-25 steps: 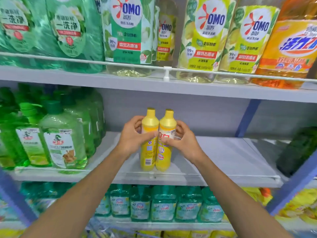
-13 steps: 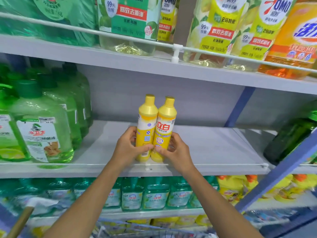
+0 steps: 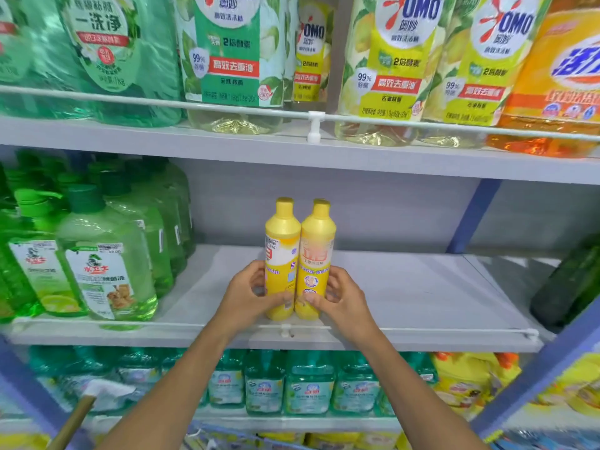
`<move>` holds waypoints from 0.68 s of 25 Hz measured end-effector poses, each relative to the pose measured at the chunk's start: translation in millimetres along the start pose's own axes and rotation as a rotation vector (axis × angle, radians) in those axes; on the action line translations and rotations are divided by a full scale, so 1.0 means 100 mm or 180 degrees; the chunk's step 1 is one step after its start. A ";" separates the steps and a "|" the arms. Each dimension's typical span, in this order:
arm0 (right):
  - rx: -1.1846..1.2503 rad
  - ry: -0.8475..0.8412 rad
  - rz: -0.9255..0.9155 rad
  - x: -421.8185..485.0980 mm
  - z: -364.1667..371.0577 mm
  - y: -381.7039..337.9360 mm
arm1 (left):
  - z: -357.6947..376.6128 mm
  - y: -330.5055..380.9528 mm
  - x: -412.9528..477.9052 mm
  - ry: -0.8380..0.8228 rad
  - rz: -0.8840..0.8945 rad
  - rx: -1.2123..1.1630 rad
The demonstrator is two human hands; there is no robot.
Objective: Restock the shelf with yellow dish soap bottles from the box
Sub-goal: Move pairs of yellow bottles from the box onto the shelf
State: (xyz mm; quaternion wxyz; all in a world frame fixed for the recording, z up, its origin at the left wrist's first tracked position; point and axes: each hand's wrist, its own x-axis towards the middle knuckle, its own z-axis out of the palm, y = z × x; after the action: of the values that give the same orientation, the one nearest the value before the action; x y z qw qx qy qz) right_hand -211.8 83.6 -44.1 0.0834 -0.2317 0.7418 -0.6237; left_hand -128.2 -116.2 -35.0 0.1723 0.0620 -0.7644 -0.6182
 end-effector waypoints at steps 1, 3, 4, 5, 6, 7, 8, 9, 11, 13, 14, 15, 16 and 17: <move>0.0034 0.0000 -0.0006 0.00 0.00 0.01 | 0.04 0.00 0.00 0.0188 0.0038 0.0078; 0.0082 0.0029 -0.0015 0.00 -0.01 0.03 | 0.11 0.01 0.00 0.0411 0.0115 0.0149; 0.0101 0.0049 -0.0015 0.00 -0.01 0.02 | 0.10 0.02 -0.01 0.0407 0.0128 0.0129; 0.0112 0.0070 -0.0027 0.00 0.00 0.02 | 0.07 0.01 -0.02 0.0323 0.0119 0.0084; 0.0112 0.0093 -0.0040 0.00 0.01 0.03 | 0.04 0.00 -0.03 0.0200 0.0111 0.0039; 0.0109 0.0118 -0.0069 -0.01 0.01 0.03 | 0.00 -0.01 -0.05 0.0098 0.0117 0.0026; 0.0089 0.0153 -0.0092 0.00 0.02 0.05 | -0.02 -0.03 -0.06 0.0055 0.0137 0.0070; 0.0081 0.0168 -0.0116 -0.01 0.02 0.05 | -0.02 -0.05 -0.06 0.0099 0.0160 0.0141; 0.0095 0.0158 -0.0126 -0.01 0.01 0.05 | 0.05 -0.08 -0.04 0.0396 0.0184 0.0285; 0.0133 0.0118 -0.0110 0.00 0.00 0.05 | 0.15 -0.08 -0.02 0.0742 0.0173 0.0494; 0.0121 0.0101 -0.0106 -0.01 0.00 0.05 | 0.19 -0.08 -0.01 0.0862 0.0168 0.0609; 0.0098 0.0099 -0.0123 -0.02 0.00 0.04 | 0.21 -0.07 -0.01 0.0937 0.0180 0.0688; 0.0079 0.0098 -0.0131 -0.03 0.00 0.04 | 0.20 -0.07 -0.01 0.0953 0.0187 0.0705; 0.0072 0.0089 -0.0130 -0.03 0.00 0.04 | 0.18 -0.08 -0.02 0.0901 0.0176 0.0646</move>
State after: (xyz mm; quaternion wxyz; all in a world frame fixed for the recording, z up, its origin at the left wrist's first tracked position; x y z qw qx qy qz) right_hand -210.0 85.0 -48.1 0.0629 -0.2371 0.7309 -0.6368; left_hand -133.9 -100.8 -46.1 0.2880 0.1444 -0.7925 -0.5179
